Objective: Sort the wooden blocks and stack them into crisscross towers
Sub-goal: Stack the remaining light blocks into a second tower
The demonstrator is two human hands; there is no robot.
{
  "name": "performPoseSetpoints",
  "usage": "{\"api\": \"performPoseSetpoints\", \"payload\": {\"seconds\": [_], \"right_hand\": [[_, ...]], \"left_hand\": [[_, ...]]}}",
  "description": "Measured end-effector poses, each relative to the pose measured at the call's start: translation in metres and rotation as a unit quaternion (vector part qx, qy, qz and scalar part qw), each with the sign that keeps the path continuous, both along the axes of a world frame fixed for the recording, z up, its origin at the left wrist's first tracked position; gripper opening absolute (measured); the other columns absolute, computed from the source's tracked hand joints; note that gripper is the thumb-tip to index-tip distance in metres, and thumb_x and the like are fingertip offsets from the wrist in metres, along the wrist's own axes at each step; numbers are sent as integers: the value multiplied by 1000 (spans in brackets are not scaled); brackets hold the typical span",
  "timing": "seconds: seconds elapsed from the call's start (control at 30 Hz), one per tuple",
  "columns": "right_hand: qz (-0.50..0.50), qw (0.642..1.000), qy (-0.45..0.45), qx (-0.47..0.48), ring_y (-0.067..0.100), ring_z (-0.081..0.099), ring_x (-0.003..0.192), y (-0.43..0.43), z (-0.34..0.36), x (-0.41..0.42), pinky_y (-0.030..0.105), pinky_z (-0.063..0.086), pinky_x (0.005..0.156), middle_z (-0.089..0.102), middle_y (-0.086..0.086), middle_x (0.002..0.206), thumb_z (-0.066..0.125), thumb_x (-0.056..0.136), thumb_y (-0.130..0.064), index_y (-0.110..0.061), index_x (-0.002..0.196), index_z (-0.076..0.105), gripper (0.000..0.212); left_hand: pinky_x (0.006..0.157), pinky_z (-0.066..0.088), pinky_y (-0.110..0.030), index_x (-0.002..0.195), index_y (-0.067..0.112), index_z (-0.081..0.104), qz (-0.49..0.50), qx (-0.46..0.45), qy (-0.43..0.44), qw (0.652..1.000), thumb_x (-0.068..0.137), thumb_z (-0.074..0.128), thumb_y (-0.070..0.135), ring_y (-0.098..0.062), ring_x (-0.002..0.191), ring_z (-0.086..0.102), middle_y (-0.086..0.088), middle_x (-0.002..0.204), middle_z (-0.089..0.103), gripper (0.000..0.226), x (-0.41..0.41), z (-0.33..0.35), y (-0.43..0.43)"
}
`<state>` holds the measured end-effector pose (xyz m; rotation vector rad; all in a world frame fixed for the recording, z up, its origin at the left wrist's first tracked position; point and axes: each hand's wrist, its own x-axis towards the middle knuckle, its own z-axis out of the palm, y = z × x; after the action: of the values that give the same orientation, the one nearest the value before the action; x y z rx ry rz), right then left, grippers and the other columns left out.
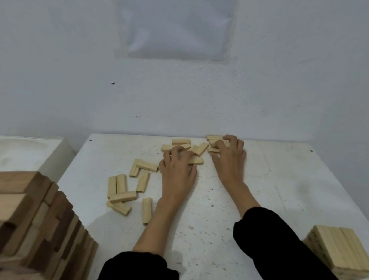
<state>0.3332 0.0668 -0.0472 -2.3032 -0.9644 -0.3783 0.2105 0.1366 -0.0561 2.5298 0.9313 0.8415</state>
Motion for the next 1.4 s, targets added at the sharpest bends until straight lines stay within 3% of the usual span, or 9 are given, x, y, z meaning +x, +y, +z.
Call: {"api": "performPoseSetpoints", "payload": {"seconds": [0.2, 0.33, 0.43, 0.7, 0.83, 1.03, 1.13, 1.23, 1.4], "right_hand": [[-9, 993, -63, 94, 25, 50, 86, -2, -4, -2, 35, 39, 71, 58, 9, 87, 65, 84, -10, -6, 87, 55, 11], [10, 999, -21, 26, 34, 55, 79, -1, -5, -1, 37, 39, 66, 58, 16, 82, 60, 86, -5, -1, 87, 54, 7], [-27, 996, -80, -21, 33, 55, 72, -4, -8, -6, 39, 43, 65, 58, 13, 77, 74, 74, -12, -5, 81, 58, 19], [-22, 997, -56, 44, 29, 53, 80, -12, -8, -4, 40, 40, 76, 59, 8, 84, 79, 70, -14, -11, 90, 63, 26], [21, 990, 95, 104, 19, 51, 91, -9, -6, 1, 34, 42, 77, 50, 9, 104, 75, 76, -10, -9, 121, 54, 49], [32, 995, 59, 67, 34, 56, 86, -12, -8, 1, 37, 42, 74, 59, 17, 96, 72, 78, -8, -6, 111, 65, 34], [16, 999, 44, 19, 34, 51, 101, -10, -6, 2, 44, 42, 83, 50, 17, 120, 63, 85, -9, -9, 133, 49, 50], [1, 994, 23, -108, 28, 36, 119, -4, -2, 2, 41, 32, 95, 27, 5, 149, 46, 93, -15, -15, 146, 27, 56], [-18, 990, -24, -137, 27, 38, 115, -6, -4, -1, 40, 26, 94, 42, 1, 141, 41, 95, -17, -16, 139, 40, 44]], "left_hand": [[90, 35, -42, 114, 18, 64, 2, -5, -12, 1000, 80, 63, 19, -29, 115, 42, -9, 124, 50, 34, 1, -4, 1], [89, 35, -43, 116, 17, 63, -3, -3, -11, 1000, 82, 63, 19, -30, 115, 42, -11, 124, 51, 34, 0, -3, 1], [90, 35, -44, 117, 15, 63, -9, -6, -8, 1000, 82, 62, 19, -32, 115, 43, -12, 125, 50, 35, -1, -2, 1], [88, 36, -44, 116, 14, 63, -6, 2, -7, 1000, 81, 55, 24, -34, 113, 44, -14, 123, 51, 37, -1, -3, 1], [90, 35, -43, 117, 14, 62, -9, -9, -8, 1000, 80, 51, 27, -32, 116, 43, -13, 124, 51, 41, -1, -2, 0], [92, 33, -42, 120, 15, 61, -9, -10, -8, 1000, 84, 60, 21, -30, 116, 41, -10, 125, 50, 37, -1, -2, 1], [91, 32, -41, 121, 18, 61, -8, -8, 1, 1000, 85, 59, 20, -29, 117, 41, -7, 127, 52, 36, 0, -1, -1], [90, 33, -42, 119, 17, 63, -9, -7, 2, 1000, 84, 60, 18, -30, 116, 42, -9, 125, 53, 34, -1, -1, -1], [90, 33, -42, 115, 15, 66, -10, -8, -8, 1000, 83, 61, 16, -31, 116, 43, -10, 123, 53, 32, -2, -1, -2]]}}
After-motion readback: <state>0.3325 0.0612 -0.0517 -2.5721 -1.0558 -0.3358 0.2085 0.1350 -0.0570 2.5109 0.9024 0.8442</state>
